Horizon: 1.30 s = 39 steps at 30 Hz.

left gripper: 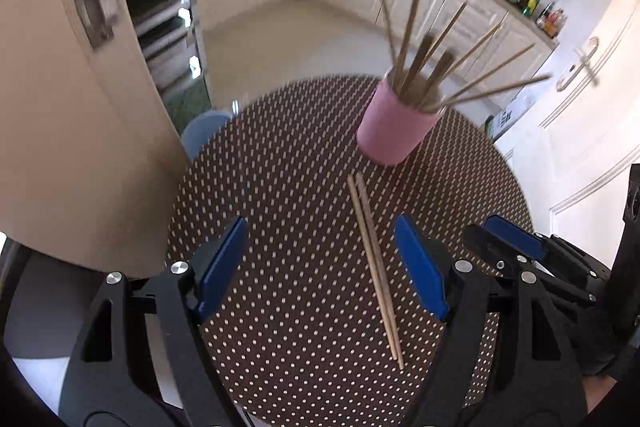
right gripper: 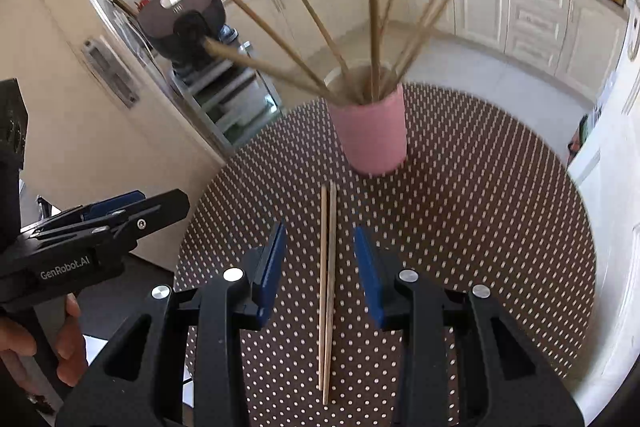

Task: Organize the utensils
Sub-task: 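Lower both open grippers onto the two wooden chopsticks lying on the table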

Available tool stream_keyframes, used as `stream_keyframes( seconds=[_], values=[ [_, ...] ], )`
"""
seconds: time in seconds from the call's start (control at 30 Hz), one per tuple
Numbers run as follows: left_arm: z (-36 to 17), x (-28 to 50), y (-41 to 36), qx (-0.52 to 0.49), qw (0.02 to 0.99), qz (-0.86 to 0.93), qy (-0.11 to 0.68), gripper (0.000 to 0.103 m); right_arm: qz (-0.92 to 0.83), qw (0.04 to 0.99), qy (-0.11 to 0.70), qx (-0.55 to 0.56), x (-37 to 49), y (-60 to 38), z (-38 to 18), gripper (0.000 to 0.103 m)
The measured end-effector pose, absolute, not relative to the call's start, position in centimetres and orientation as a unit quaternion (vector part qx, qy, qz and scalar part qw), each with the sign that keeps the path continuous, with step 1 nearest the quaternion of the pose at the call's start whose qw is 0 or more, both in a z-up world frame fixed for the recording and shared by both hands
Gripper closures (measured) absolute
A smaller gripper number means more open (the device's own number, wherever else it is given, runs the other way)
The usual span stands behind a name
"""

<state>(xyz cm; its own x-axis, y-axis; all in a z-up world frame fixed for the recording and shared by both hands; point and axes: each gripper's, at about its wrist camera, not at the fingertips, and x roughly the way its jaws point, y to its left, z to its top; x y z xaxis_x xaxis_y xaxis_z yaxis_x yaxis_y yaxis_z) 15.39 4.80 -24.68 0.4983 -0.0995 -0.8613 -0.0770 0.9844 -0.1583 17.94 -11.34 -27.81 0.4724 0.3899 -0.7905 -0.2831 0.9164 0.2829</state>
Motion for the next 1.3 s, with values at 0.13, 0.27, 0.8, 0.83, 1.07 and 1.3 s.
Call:
stream_keyframes(
  seconds=[0.13, 0.27, 0.8, 0.83, 1.07, 1.3],
  values=[
    [-27.1, 15.7, 5.1, -0.110, 0.841, -0.021, 0.529, 0.028, 0.187, 0.836, 0.511, 0.064, 18.5, -11.8, -30.3, 0.069],
    [-29.6, 16.4, 4.7, -0.123, 0.818, -0.034, 0.560, 0.028, 0.178, 0.822, 0.536, 0.075, 18.9, -12.4, -32.1, 0.069],
    [-36.7, 20.7, 0.1, -0.083, 0.773, -0.031, 0.628, 0.036, 0.162, 0.793, 0.581, 0.089, 21.4, -15.6, -35.4, 0.069],
    [-37.0, 20.8, -0.1, -0.081, 0.771, -0.029, 0.632, 0.036, 0.161, 0.792, 0.582, 0.090, 21.6, -15.7, -35.5, 0.069],
    [-39.1, 22.0, -1.4, -0.060, 0.770, -0.012, 0.636, 0.036, 0.163, 0.789, 0.585, 0.096, 22.7, -16.1, -35.6, 0.067],
    [-39.0, 22.0, -2.1, -0.048, 0.776, -0.005, 0.628, 0.033, 0.168, 0.785, 0.589, 0.096, 23.9, -15.7, -36.2, 0.067]
  ],
)
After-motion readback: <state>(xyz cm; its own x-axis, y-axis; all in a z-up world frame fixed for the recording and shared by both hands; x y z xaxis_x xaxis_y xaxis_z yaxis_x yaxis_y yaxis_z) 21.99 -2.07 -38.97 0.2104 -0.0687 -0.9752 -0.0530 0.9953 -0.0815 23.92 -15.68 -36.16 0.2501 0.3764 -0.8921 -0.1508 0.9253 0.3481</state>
